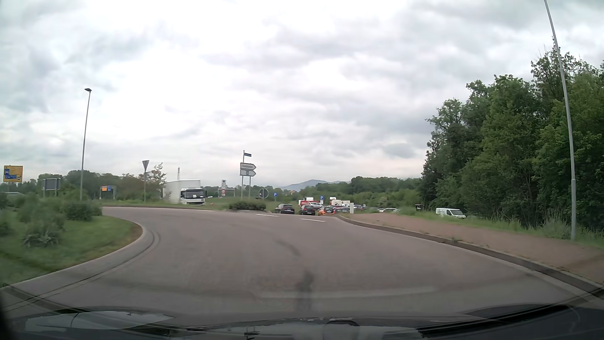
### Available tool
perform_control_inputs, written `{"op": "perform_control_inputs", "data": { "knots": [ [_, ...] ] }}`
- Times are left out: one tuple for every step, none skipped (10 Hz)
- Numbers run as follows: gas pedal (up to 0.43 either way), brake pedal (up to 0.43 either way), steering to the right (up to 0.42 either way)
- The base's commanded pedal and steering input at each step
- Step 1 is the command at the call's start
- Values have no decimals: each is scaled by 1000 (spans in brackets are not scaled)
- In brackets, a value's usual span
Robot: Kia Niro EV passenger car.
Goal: Follow the waypoints while adhering to traffic rules and regulations
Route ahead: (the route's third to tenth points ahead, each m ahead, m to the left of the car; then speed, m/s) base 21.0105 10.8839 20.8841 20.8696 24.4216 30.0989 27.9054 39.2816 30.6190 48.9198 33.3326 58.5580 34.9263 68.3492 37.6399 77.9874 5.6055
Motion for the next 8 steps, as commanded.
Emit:
{"op": "perform_control_inputs", "data": {
  "knots": [
    [118,0,96],
    [118,0,61],
    [118,0,34],
    [118,0,-4],
    [118,0,-38],
    [118,0,-67],
    [118,0,-98],
    [118,0,-131]
  ]
}}
